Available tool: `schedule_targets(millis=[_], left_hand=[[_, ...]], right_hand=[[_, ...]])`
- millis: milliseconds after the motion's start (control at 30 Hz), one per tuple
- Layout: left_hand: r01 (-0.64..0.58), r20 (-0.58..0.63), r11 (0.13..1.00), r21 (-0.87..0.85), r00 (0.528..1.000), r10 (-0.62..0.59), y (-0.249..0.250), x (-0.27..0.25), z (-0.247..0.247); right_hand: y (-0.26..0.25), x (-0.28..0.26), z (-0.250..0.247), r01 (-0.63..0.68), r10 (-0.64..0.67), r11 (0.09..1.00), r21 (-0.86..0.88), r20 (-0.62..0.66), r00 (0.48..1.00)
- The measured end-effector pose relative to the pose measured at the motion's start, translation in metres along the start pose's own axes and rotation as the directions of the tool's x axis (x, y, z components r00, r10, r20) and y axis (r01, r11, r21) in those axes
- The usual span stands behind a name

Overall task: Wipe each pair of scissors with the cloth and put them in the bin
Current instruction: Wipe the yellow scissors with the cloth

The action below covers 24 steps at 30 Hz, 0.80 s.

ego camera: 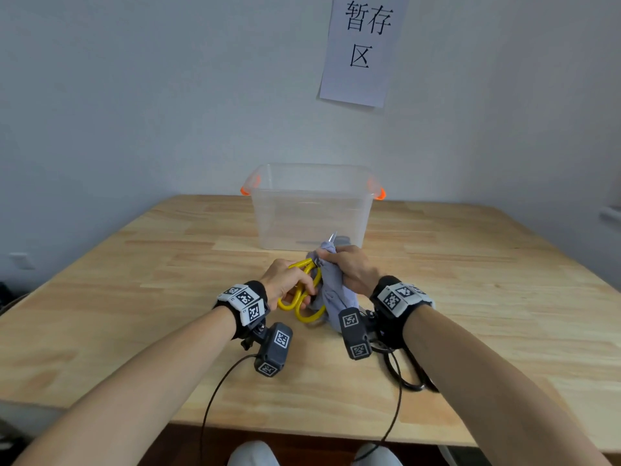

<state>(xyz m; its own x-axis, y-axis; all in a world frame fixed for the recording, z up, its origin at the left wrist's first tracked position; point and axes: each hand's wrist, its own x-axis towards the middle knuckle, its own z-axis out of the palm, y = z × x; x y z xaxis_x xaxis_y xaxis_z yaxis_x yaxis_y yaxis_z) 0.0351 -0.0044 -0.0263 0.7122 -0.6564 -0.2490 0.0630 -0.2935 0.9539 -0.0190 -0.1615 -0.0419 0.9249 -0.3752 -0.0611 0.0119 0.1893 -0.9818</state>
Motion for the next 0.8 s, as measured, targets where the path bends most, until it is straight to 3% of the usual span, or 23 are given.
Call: schedule_targets(millis=[67,233,333,467,667,800], left_hand=[[-0.002,0.008,1.000,0.008,1.000,0.002,-0.001,-0.001,0.000],[-0.076,-0.011,0.996,0.041,0.997,0.077,0.000,-0.005,0.011],[-0.079,-0.024,0.997,0.007,0.997,0.079,-0.004,-0.006,0.008],[-0.052,-0.017,0.998,-0.022,0.999,0.051,-0.004,-0.004,0.006],[-0.023,0.000,1.000,-0.016,1.000,0.023,-0.001,-0.003,0.000],[-0.077,-0.015,0.997,0.025,0.997,0.077,0.003,-0.008,0.007]], right_hand=[[-0.004,-0.005,0.001,-0.020,0.020,1.000,-0.010,-0.010,1.000],[0.008,0.004,0.012,0.076,-0.107,0.990,-0.116,-0.294,0.950],[0.009,0.004,0.010,0.059,-0.116,0.975,-0.213,-0.266,0.957],[0.007,-0.001,0.009,0.090,-0.133,0.979,-0.180,-0.238,0.962],[-0.007,-0.011,0.006,-0.001,-0.004,0.990,-0.142,-0.033,0.999],[0.000,-0.008,0.008,0.030,-0.053,0.991,-0.134,-0.169,0.984]])
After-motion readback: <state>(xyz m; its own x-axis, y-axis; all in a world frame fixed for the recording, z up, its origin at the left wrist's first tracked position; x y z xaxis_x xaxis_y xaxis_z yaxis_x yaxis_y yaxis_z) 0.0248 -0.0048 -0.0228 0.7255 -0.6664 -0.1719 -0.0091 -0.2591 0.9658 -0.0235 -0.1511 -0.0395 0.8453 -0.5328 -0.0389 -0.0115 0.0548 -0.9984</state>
